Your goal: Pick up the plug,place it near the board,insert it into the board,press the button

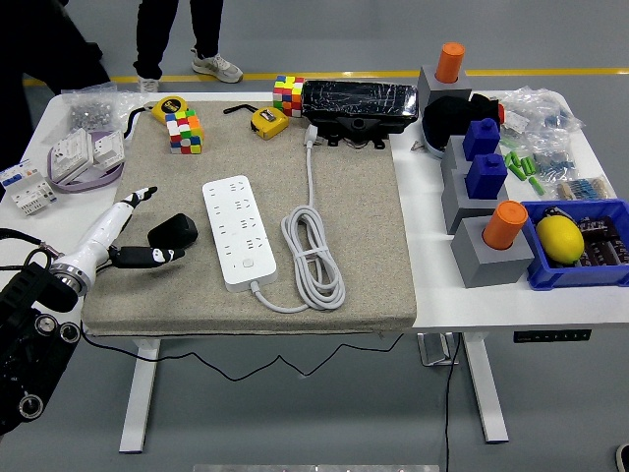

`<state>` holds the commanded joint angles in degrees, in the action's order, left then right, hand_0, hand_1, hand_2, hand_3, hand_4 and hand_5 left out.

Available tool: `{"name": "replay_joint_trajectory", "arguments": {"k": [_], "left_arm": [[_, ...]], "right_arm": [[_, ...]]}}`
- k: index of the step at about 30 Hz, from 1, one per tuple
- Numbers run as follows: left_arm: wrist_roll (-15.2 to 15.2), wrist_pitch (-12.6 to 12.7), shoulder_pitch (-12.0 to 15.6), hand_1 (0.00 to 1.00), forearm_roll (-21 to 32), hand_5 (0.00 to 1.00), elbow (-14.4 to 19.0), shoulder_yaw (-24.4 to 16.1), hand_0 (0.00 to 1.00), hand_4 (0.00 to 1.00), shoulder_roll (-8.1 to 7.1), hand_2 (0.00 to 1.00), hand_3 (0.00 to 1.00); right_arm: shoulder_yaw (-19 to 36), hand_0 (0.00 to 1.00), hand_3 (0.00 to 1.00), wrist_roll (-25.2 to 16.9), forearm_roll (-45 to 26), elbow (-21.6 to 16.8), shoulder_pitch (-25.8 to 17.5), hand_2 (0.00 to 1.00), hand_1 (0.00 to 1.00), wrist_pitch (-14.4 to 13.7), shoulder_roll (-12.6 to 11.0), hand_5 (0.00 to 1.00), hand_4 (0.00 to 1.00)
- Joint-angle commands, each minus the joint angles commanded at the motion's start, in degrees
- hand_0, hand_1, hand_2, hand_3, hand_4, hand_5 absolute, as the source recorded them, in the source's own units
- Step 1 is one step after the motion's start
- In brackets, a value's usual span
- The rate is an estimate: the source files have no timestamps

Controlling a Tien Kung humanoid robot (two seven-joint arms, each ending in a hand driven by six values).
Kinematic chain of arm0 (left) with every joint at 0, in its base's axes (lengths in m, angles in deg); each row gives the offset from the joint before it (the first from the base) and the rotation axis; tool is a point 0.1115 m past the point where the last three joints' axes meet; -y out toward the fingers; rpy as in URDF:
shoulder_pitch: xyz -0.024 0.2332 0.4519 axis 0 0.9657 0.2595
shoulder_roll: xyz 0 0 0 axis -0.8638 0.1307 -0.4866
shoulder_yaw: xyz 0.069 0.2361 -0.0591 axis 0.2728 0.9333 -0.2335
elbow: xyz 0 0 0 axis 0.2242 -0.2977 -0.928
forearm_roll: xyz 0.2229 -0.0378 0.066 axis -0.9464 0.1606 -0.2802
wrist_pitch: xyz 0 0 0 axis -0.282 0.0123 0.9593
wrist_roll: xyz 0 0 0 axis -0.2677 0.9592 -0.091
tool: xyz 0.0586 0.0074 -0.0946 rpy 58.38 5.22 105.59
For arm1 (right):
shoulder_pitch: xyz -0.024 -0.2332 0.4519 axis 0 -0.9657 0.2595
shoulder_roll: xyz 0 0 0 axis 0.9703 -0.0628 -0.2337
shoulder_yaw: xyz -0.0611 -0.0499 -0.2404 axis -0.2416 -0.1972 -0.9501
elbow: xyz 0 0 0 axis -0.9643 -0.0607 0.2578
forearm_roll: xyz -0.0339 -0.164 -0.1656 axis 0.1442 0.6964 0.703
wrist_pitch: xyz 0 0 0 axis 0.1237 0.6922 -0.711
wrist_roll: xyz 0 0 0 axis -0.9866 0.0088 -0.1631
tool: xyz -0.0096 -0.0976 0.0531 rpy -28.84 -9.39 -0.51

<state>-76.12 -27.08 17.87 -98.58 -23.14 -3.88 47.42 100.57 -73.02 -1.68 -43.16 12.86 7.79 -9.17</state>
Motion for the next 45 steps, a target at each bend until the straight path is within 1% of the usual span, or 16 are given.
{"name": "replay_joint_trajectory", "arguments": {"k": [1, 2, 7, 8, 13, 14, 16, 19, 20, 25, 26, 31, 37, 38, 45], "left_arm": [[0.00, 0.04, -0.13, 0.998, -0.12, 0.245, -0.30, 0.25, 0.998, 0.998, 0.03, 0.998, 0.998], [0.02, -0.02, -0.25, 0.979, -0.20, 0.223, -0.58, 0.46, 0.967, 0.998, 0.04, 0.963, 0.965], [-0.09, 0.18, -0.68, 0.979, 0.16, 0.223, -1.93, 1.14, 0.967, 0.998, 0.26, 0.963, 0.965], [-0.21, 0.61, -0.80, 0.897, 0.17, 0.225, -2.19, 1.17, 0.913, 0.998, 0.39, 0.833, 0.850], [-0.86, 2.31, -1.21, 0.897, 1.51, 0.225, -3.09, 1.34, 0.913, 0.998, 0.82, 0.833, 0.850], [-0.91, 2.52, -1.27, 0.790, 1.60, 0.197, -3.21, 1.38, 0.802, 0.998, 0.85, 0.728, 0.744], [-0.92, 2.90, -1.44, 0.790, 1.59, 0.197, -3.64, 1.57, 0.802, 0.998, 0.89, 0.728, 0.744], [-0.78, 2.78, -1.47, 0.790, 1.40, 0.197, -4.06, 1.89, 0.802, 0.998, 0.92, 0.728, 0.744], [-0.78, 2.80, -1.47, 0.761, 1.43, 0.200, -4.15, 1.98, 0.773, 0.998, 0.92, 0.704, 0.720], [-0.92, 2.84, -1.46, 0.761, 1.29, 0.200, -5.12, 2.11, 0.773, 0.998, 1.22, 0.704, 0.720], [-0.96, 2.84, -1.47, 0.763, 1.35, 0.214, -5.28, 2.12, 0.766, 0.998, 1.25, 0.708, 0.729], [-1.10, 2.97, -1.48, 0.763, 1.52, 0.214, -6.05, 2.27, 0.766, 0.998, 1.19, 0.708, 0.729], [-1.53, 3.94, -1.85, 0.763, 1.91, 0.221, -6.90, 2.49, 0.766, 0.998, 1.21, 0.709, 0.730], [-1.60, 4.07, -1.94, 0.763, 1.96, 0.238, -7.00, 2.52, 0.766, 0.998, 1.23, 0.708, 0.730], [-2.01, 5.06, -2.93, 0.759, 2.09, 0.235, -7.88, 2.86, 0.766, 0.998, 1.37, 0.703, 0.720]], "right_arm": [[0.06, 0.839, 0.817, -0.02, -0.03, 0.00, -0.01, 0.799, 0.807, -0.02, -0.01, 0.998, 0.998], [0.17, 0.839, 0.817, -0.03, -0.05, 0.00, -0.02, 0.797, 0.806, -0.04, -0.01, 0.998, 0.998], [0.26, 0.839, 0.817, 0.02, -0.07, 0.00, 0.05, 0.797, 0.806, -0.13, -0.01, 0.998, 0.998], [0.28, 0.838, 0.816, 0.02, -0.01, 0.00, 0.12, 0.796, 0.806, -0.15, 0.01, 0.998, 0.998], [-0.13, 0.838, 0.816, -0.04, -0.39, 0.00, 0.28, 0.796, 0.806, -0.09, 0.11, 0.998, 0.998], [-0.22, 0.837, 0.816, -0.06, -0.49, 0.00, 0.29, 0.796, 0.805, -0.08, 0.11, 0.998, 0.998], [-0.19, 0.837, 0.816, -0.07, -0.49, 0.00, 0.33, 0.796, 0.805, -0.07, 0.10, 0.998, 0.998], [-0.25, 0.837, 0.816, -0.11, -0.61, 0.00, 0.31, 0.796, 0.805, -0.12, 0.05, 0.998, 0.998], [-0.20, 0.837, 0.815, -0.10, -0.55, 0.00, 0.29, 0.796, 0.804, -0.12, 0.05, 0.998, 0.998], [-0.19, 0.837, 0.815, -0.11, -0.76, 0.00, 0.18, 0.796, 0.804, -0.11, 0.05, 0.998, 0.998], [-0.23, 0.837, 0.815, -0.11, -0.80, 0.00, 0.19, 0.795, 0.805, -0.11, 0.05, 0.998, 0.998], [-0.82, 0.837, 0.815, -0.24, -1.54, 0.00, 0.21, 0.795, 0.805, -0.13, -0.03, 0.998, 0.998], [-1.23, 0.836, 0.814, -0.22, -1.96, 0.00, 0.09, 0.795, 0.805, -0.08, -0.08, 0.998, 0.998], [-1.27, 0.836, 0.814, -0.20, -1.98, 0.00, 0.08, 0.794, 0.805, -0.07, -0.09, 0.998, 0.998], [-1.57, 0.836, 0.814, -0.25, -2.43, 0.00, 0.28, 0.793, 0.804, 0.00, -0.18, 0.998, 0.998]]}}
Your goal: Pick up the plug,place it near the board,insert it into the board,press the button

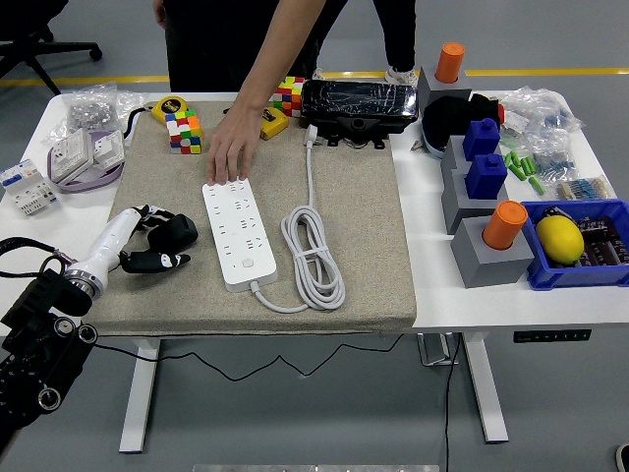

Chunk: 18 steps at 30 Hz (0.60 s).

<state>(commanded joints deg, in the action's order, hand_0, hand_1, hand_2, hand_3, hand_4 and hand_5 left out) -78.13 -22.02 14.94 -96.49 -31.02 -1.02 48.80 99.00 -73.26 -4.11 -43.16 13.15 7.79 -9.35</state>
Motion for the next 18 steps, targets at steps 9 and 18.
{"name": "replay_joint_trajectory", "arguments": {"k": [9, 18], "left_arm": [[0.02, 0.51, -0.80, 0.755, -0.40, 0.229, -1.41, 0.16, 0.766, 0.998, 0.25, 0.700, 0.717], [-0.17, 1.14, -1.25, 0.757, -0.73, 0.226, -2.51, 0.12, 0.765, 0.998, 0.32, 0.695, 0.708]], "right_arm": [[0.11, 0.835, 0.812, 0.02, -0.13, 0.00, 0.05, 0.793, 0.804, 0.05, -0.13, 0.998, 0.998], [-0.24, 0.834, 0.812, -0.08, -0.43, 0.00, 0.23, 0.793, 0.804, 0.07, -0.09, 0.998, 0.998]]}}
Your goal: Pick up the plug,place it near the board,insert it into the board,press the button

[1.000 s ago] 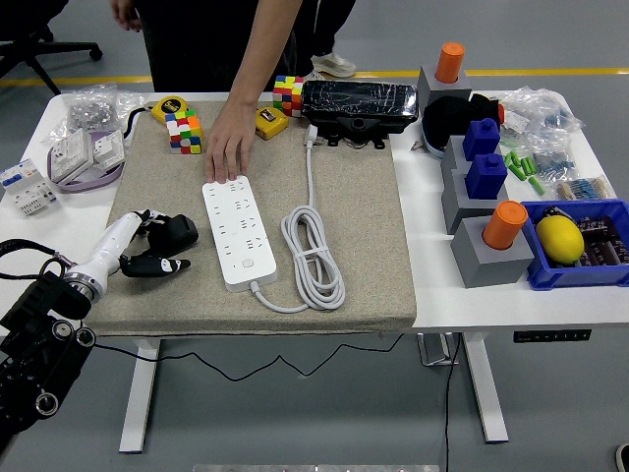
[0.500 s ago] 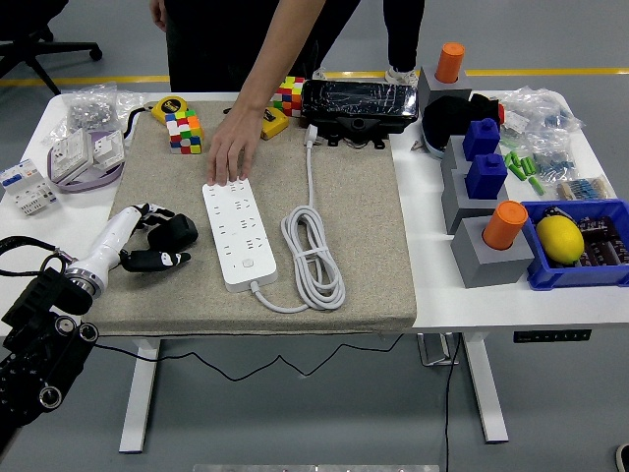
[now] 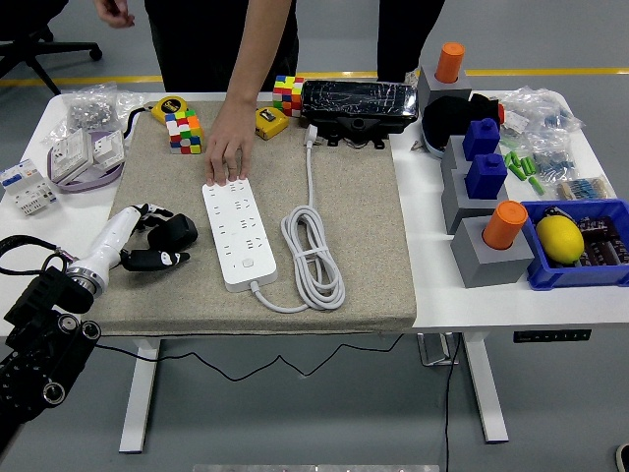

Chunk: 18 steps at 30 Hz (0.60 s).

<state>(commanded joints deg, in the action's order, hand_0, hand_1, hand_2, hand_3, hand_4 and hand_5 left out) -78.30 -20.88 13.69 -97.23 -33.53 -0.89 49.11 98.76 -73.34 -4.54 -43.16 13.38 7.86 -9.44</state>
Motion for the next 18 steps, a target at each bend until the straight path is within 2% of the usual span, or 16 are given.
{"name": "replay_joint_trajectory", "arguments": {"k": [4, 5, 16, 18], "left_arm": [[-0.02, 0.33, -0.08, 0.757, -0.17, 0.226, -0.07, 0.07, 0.765, 0.998, -0.08, 0.695, 0.708], [0.00, 0.34, -0.08, 0.739, -0.22, 0.230, -0.07, 0.07, 0.750, 0.998, -0.09, 0.674, 0.657], [0.02, 1.07, -0.34, 0.727, -0.62, 0.227, -0.37, 0.53, 0.738, 0.998, -0.04, 0.659, 0.631], [-0.05, 1.48, -0.40, 0.708, -0.76, 0.217, -0.48, 0.63, 0.700, 0.998, -0.01, 0.640, 0.613]], "right_arm": [[-0.01, 0.834, 0.812, 0.06, -0.01, 0.00, -0.04, 0.793, 0.804, -0.01, -0.03, 0.998, 0.998], [-0.01, 0.834, 0.812, 0.06, -0.01, 0.00, -0.06, 0.793, 0.803, -0.01, -0.05, 0.998, 0.998], [-0.44, 0.833, 0.812, -0.06, -0.46, 0.00, -0.01, 0.793, 0.803, 0.03, -0.12, 0.998, 0.998], [-0.52, 0.834, 0.812, -0.04, -0.51, 0.00, -0.02, 0.793, 0.803, 0.04, -0.14, 0.998, 0.998]]}}
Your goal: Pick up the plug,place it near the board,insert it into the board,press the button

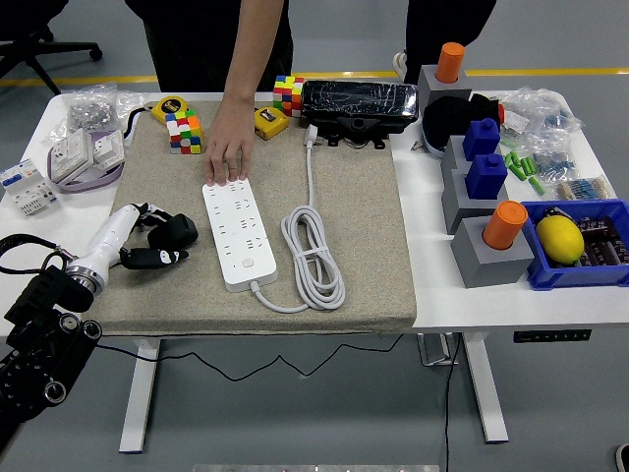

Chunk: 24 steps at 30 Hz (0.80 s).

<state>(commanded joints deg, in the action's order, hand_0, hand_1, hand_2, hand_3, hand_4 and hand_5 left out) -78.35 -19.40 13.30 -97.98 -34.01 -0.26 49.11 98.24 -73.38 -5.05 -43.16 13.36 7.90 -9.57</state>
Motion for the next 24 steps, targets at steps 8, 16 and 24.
{"name": "replay_joint_trajectory", "arguments": {"k": [8, 16, 24], "left_arm": [[0.10, 1.60, -0.19, 0.646, -0.95, 0.169, -0.06, 0.24, 0.635, 0.998, 0.03, 0.580, 0.570], [0.45, 2.04, -0.28, 0.620, -1.65, 0.144, -0.08, 0.32, 0.586, 0.992, 0.06, 0.568, 0.556], [0.41, 2.25, -0.38, 0.543, -1.95, 0.080, -0.17, 0.34, 0.475, 0.930, 0.08, 0.549, 0.548]], "right_arm": [[-0.18, 0.833, 0.812, -0.01, -0.12, 0.00, -0.07, 0.793, 0.803, 0.03, 0.03, 0.998, 0.998], [-0.33, 0.832, 0.812, -0.04, -0.25, 0.00, 0.04, 0.792, 0.802, 0.02, -0.03, 0.998, 0.998], [-0.44, 0.832, 0.812, 0.01, -0.30, 0.00, -0.05, 0.792, 0.802, 0.02, -0.03, 0.998, 0.998]]}}
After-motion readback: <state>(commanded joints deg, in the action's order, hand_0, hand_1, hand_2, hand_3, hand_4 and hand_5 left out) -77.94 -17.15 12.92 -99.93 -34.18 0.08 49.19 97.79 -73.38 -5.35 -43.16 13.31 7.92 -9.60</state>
